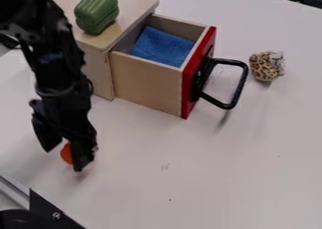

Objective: Removed the orange object from the drawer and put it on the lower side of the table

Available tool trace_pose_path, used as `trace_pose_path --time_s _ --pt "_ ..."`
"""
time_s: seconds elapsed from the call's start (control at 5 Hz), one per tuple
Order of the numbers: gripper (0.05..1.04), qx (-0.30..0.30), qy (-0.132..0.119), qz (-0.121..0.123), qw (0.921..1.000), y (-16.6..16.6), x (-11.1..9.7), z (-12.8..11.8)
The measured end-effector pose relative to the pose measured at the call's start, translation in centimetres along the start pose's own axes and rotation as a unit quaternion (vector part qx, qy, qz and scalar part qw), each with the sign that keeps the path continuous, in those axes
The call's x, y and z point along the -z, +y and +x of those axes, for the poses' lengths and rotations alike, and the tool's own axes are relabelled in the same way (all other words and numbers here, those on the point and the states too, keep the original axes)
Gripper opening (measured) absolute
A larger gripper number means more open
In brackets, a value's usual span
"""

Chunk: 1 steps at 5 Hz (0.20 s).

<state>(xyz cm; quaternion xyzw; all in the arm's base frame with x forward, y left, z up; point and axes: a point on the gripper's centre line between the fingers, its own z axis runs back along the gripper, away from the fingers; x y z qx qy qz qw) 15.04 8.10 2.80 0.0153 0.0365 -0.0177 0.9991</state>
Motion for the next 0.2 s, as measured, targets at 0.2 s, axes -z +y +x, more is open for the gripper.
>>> trace_pose_path --time_s 0.2 --pt "0.999 0.004 -0.05 0.005 0.9987 -0.54 -3.95 -0.34"
